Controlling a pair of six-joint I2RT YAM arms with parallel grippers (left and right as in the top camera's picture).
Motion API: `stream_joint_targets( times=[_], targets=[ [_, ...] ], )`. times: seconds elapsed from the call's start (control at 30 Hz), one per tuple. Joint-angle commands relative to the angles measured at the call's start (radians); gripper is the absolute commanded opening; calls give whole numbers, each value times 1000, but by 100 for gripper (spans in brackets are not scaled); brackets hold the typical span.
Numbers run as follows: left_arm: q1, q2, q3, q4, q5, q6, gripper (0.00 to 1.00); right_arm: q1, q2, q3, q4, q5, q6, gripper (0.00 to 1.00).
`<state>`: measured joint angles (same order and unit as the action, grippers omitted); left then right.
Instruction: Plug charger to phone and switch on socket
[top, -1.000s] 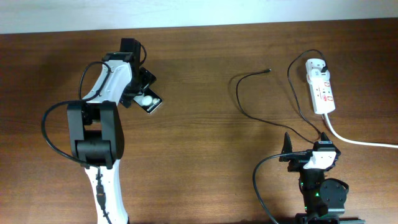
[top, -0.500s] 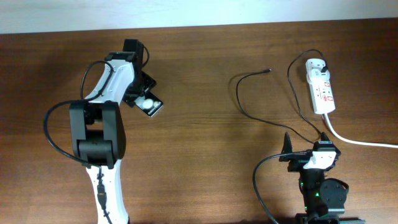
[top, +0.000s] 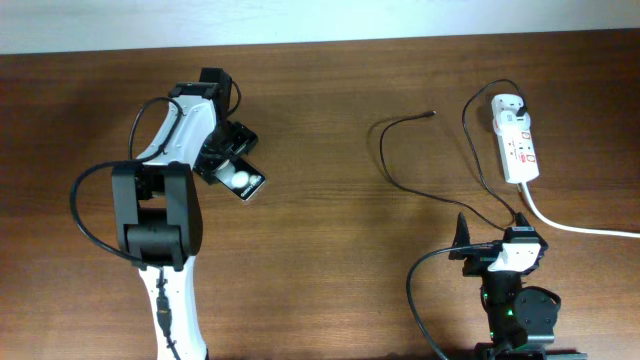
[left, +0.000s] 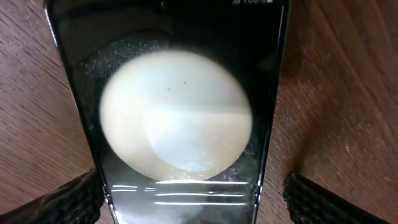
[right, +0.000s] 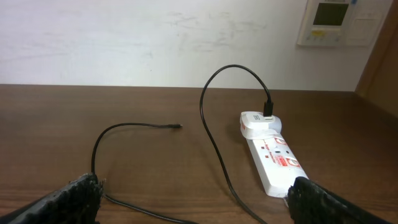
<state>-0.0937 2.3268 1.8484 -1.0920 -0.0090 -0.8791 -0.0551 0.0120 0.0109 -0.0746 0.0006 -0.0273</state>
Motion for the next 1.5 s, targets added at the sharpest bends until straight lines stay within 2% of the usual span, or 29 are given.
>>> stream_joint_targets(
  times=[0.0,0.1,0.13,0.2,0.4,0.67,0.83,1.3,1.47],
  targets=[
    [-5,47,-14,-20,-13,5,88,9,-6,-5,-5,8,2,99],
    [-5,47,-14,-23,-13,5,84,9,-6,-5,-5,8,2,99],
    [-5,47,-14,-26,-13,5,78,9,-6,-5,-5,8,1,98],
    [-5,47,-14,-32,-13,5,72,9,-6,-5,-5,8,2,99],
    [-4,6,8,-61,-13,5,68,9,-6,-5,-5,8,1,99],
    [-4,-160,13,-154,-13,6,64,9,-6,-5,-5,8,1,99],
    [-4,-320,13,-237,-13,6,64,9,-6,-5,-5,8,1,99],
    [-4,-870,13,-595,-13,10,63,9,-6,-5,-5,8,1,99],
    [-5,-1048,12,-596,32,32,64,9,-6,-5,-5,8,2,99]
  ],
)
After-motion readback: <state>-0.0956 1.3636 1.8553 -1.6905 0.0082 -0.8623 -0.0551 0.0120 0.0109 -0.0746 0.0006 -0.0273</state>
